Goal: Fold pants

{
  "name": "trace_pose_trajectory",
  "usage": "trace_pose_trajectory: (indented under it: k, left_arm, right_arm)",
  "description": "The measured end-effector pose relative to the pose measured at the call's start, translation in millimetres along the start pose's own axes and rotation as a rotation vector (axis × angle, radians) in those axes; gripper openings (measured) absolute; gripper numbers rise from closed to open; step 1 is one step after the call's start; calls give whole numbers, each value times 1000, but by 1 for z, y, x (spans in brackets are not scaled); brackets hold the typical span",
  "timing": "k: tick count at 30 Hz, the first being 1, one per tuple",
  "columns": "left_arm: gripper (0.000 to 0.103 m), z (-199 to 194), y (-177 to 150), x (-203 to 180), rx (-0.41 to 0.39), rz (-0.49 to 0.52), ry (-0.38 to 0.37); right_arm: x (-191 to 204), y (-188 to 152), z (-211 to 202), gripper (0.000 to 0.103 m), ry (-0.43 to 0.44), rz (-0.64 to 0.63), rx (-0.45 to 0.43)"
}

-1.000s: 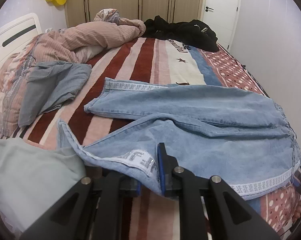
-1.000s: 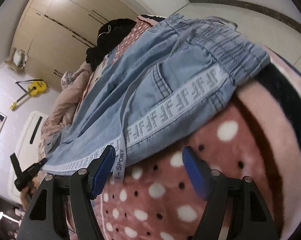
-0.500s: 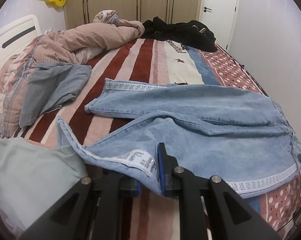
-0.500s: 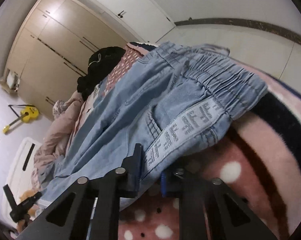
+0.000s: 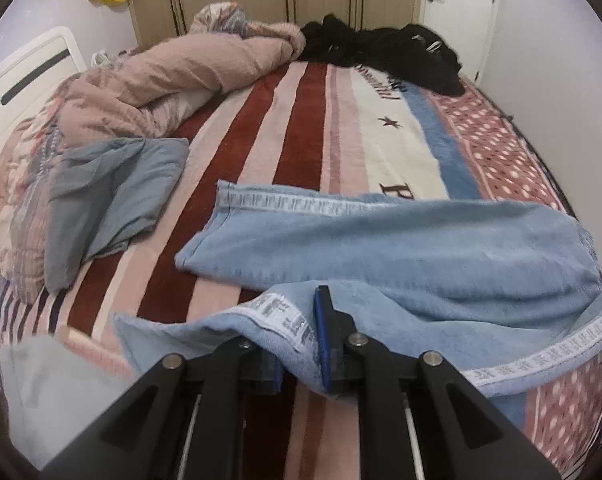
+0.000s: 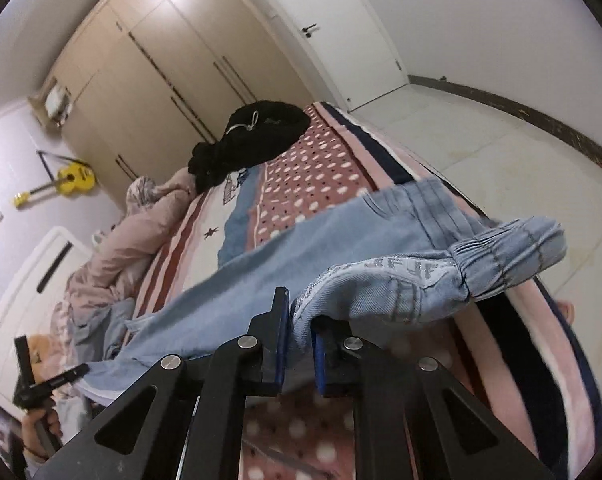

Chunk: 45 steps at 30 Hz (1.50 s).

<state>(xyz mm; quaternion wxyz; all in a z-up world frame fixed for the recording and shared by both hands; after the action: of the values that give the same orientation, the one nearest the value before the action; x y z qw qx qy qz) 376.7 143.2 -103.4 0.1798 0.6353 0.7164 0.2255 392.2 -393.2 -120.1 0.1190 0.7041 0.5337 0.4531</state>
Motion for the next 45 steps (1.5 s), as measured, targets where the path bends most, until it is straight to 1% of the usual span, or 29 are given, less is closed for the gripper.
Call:
trace_pose_trajectory:
  k: [2,4,8,10,11,12,13,14,15,16,17,18,20,22,23,24,26,28,29,30,31,34,35,38,40,43,45]
  left_arm:
    - [12,20,16,-1,48,9,20]
    - [12,47,34,-2,105,29,57]
    - [13,81,61,-5,134,43,79]
    - [17,100,72,-8,148,59,88]
    - [22,112,77,-8,160,61,93]
    - [34,123,81,-6,169,59,98]
    - [40,133,84,-2,177,52,124]
    - [60,138,86,1,178,44,153]
    - [79,141,90,8,161,46,215]
    - [84,140,94,15,134,50,268]
    - [86,137,98,23,93,59,322]
    - [86,137,98,28,90,57,325]
    - [86,139,94,37,115,29,303]
    - [86,135,88,48,114,-6,307]
    - [86,130,84,53,111,-26,311]
    - [86,126,79,55,110,-40,301]
    - [87,118,69,55,118,-58,240]
    - [89,108,53,54,129,-103,167]
    - [91,107,49,50,136,-121,140]
    - [91,105,40,46,148,-144,91]
    - [91,102,30,42,162,-164,52]
    - [91,100,10,29,185,-188,-5]
    - [91,101,1,23,196,-198,-37]
    - [91,110,-16,8,227,-244,-107]
    - [91,117,-26,2,247,-267,-136]
    - [91,134,-33,-6,269,-295,-162]
    - [92,144,-34,-7,264,-307,-146]
  right_arm:
    - [6,17,22,6,-25,-22,17]
    - [11,30,43,6,-54,-50,32]
    - [12,48,86,5,-93,-64,66]
    - [11,55,107,5,-122,-73,70]
    - [8,57,116,5,-131,-71,78]
    - [4,60,129,5,-143,-63,87]
    - [0,62,140,5,-157,-61,96]
    - [-4,62,149,6,-168,-62,104]
    - [-9,61,161,6,-180,-59,118]
    - [-13,60,168,7,-185,-58,128]
    - [-18,58,177,7,-194,-55,142]
    - [-21,56,183,9,-196,-50,147]
    - [-27,52,192,20,-200,-54,154]
    - [-32,57,190,55,-242,-83,107]
    - [-34,62,185,60,-248,-90,71]
    - [-35,65,182,61,-247,-85,56]
    - [-38,69,168,61,-226,-61,51]
    - [-36,68,153,61,-216,-74,53]
    - [-34,66,145,61,-215,-85,53]
    - [-34,63,136,61,-213,-92,55]
    - [-33,58,126,62,-200,-93,59]
    - [-34,37,103,63,-130,-69,88]
    - [-35,26,94,63,-100,-56,103]
    - [-44,1,78,63,-53,-14,134]
    - [-56,-19,71,63,-25,35,171]
    - [-74,-38,68,63,8,96,202]
    - [-86,-43,72,63,9,136,204]
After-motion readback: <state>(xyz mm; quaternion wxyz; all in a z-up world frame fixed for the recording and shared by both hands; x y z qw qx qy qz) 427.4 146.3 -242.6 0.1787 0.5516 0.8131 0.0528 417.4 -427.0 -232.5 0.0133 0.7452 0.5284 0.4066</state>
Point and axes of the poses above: each gripper's, at about its wrist camera, not at the fingertips, and z roughly the way its jaws point, x to its left, y to its top, the point moved 7 cm from there along z, roughly the way its jaws point
